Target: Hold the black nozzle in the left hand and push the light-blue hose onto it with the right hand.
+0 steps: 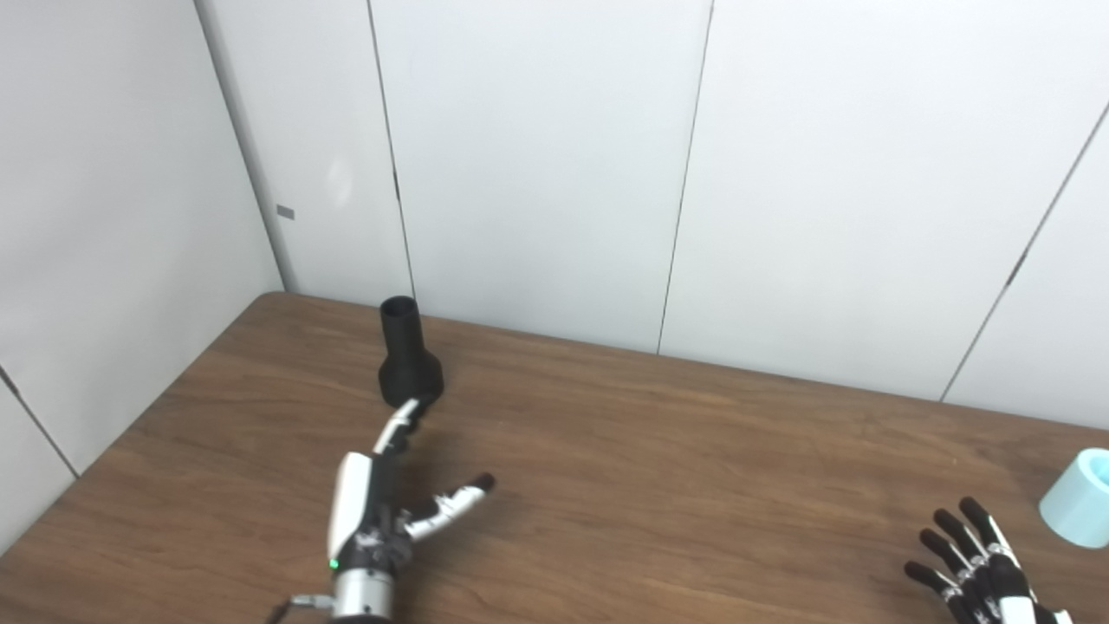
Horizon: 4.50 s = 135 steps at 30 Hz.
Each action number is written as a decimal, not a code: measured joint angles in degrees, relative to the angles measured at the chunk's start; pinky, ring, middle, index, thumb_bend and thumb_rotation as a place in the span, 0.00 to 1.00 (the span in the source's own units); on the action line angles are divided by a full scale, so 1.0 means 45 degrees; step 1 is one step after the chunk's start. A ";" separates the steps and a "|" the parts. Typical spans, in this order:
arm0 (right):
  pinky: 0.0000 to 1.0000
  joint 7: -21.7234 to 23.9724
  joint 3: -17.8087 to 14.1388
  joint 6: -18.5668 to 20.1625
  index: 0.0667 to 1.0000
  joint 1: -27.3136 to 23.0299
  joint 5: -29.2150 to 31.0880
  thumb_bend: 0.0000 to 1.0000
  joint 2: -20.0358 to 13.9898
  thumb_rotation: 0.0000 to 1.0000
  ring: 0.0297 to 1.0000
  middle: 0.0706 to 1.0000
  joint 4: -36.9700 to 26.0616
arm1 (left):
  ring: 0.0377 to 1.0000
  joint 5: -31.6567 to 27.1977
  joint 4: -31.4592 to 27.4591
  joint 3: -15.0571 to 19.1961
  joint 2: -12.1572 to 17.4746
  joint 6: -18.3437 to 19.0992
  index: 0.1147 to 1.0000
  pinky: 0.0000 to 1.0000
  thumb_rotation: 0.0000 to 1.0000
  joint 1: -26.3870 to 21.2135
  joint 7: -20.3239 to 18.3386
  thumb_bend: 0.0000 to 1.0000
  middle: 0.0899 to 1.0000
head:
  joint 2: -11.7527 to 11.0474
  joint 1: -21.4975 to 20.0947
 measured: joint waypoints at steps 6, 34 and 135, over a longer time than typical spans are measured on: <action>0.78 0.0001 0.0003 0.0005 0.95 -0.0014 -0.0068 0.69 -0.0098 0.94 0.89 0.92 0.0058 | 0.87 0.0050 0.0410 0.0800 0.0629 0.0575 0.86 0.86 0.20 -0.0996 0.0520 0.83 0.85 | 0.0020 -0.0020; 0.77 -0.0006 0.0024 0.0031 0.96 -0.0023 -0.0219 0.66 -0.0090 0.94 0.89 0.91 0.0027 | 1.00 0.1268 0.3818 -0.1404 0.4104 0.2664 0.93 1.00 0.52 -0.3352 -0.1384 0.98 0.97 | 0.0391 -0.0235; 0.77 -0.0544 0.0384 0.0370 0.99 0.0728 -0.1018 0.51 0.0308 1.00 0.87 0.89 -0.1021 | 0.38 0.1783 0.3171 -0.3784 0.3748 0.1552 0.45 0.37 0.00 -0.3398 -0.1268 0.49 0.46 | 0.1582 -0.1856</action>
